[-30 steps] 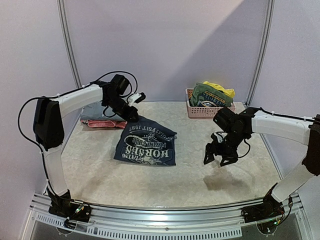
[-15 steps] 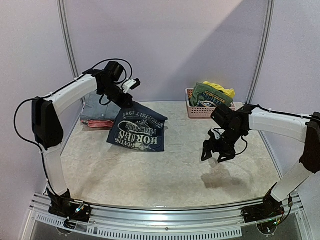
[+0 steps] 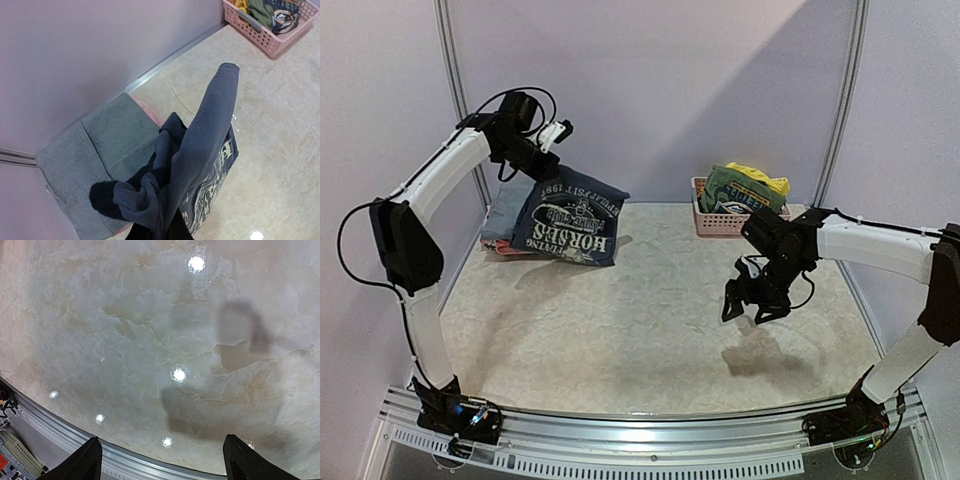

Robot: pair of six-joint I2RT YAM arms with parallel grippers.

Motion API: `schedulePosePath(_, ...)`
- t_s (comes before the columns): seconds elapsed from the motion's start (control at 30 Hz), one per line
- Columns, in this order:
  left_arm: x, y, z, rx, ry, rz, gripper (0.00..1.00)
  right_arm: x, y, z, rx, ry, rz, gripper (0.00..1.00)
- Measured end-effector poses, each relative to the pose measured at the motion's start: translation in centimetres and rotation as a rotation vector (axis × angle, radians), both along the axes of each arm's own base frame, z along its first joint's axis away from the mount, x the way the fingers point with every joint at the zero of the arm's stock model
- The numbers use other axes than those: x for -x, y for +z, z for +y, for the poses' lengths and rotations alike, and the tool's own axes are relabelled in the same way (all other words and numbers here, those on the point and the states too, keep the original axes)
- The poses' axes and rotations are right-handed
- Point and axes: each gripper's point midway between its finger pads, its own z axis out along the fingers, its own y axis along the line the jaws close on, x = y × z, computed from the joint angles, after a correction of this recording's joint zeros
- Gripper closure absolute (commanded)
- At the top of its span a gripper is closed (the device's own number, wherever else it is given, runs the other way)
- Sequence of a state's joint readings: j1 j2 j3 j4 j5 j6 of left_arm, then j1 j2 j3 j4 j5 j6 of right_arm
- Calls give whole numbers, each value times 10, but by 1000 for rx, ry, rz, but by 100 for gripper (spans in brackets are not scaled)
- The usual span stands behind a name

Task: Fold and stack the mixed laundry pile
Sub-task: Move the square-folded tank top to the corner of the board.

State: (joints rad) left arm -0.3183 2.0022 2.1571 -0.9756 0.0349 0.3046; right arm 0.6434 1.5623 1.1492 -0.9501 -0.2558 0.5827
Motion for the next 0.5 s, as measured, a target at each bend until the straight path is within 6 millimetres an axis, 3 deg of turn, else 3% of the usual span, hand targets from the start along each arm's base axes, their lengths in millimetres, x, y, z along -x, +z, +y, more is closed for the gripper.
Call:
schedulePosePath(0.2,-13,28,26,-3,36,-67,100,-4,-1,3,2,5,2,15)
schedulePosePath(0.5,-20,34,61,-15,88,-76,100,-14,-4,13,7,27,18,15)
